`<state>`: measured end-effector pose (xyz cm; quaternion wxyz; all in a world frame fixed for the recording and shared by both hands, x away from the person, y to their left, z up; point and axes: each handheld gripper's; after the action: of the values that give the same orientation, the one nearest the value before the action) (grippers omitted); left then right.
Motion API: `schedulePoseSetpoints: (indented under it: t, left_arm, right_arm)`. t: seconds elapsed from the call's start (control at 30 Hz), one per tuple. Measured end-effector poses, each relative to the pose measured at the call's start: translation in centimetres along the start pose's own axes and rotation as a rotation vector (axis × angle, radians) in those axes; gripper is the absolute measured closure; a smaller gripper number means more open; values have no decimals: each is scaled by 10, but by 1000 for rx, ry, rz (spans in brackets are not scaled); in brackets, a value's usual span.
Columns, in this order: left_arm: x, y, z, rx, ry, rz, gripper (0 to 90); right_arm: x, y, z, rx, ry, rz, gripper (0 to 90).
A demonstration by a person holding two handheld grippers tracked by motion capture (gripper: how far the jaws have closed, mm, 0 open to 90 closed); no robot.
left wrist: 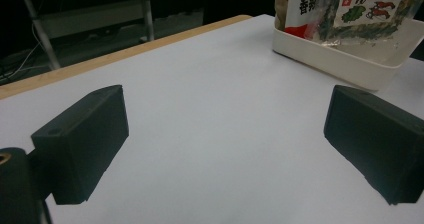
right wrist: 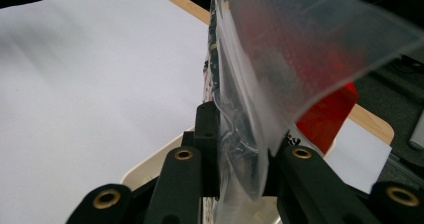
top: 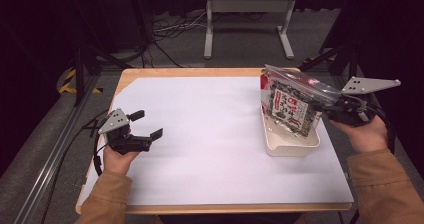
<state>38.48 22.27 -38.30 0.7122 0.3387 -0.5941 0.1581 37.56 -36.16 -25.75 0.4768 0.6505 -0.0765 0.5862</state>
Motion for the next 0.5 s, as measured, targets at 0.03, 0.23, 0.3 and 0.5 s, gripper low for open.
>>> schedulePoseSetpoints:
  t: [0.03,0.23,0.3,0.5]
  left_arm:
    - [0,0,0,0,-3,2,47]
    - [0,-1,0,-3,1,0,47]
    - [0,-1,0,-1,-6,0,47]
    - [0,-1,1,0,-2,-1,47]
  right_arm:
    - [-1,-1,0,0,-2,5,770]
    - [-5,-3,1,4,-10,5,770]
    - [-5,-3,0,2,-12,5,770]
    - [-13,-9,-3,-7,-25,-6,771]
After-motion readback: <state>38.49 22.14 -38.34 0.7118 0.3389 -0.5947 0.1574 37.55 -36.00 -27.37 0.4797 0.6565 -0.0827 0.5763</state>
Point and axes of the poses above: each handheld gripper's, and its own axes: y roughly backward along the jaws, x roughly out of its top, z roughly to its right, and after that the axes turned 1 degree about z, right-handed
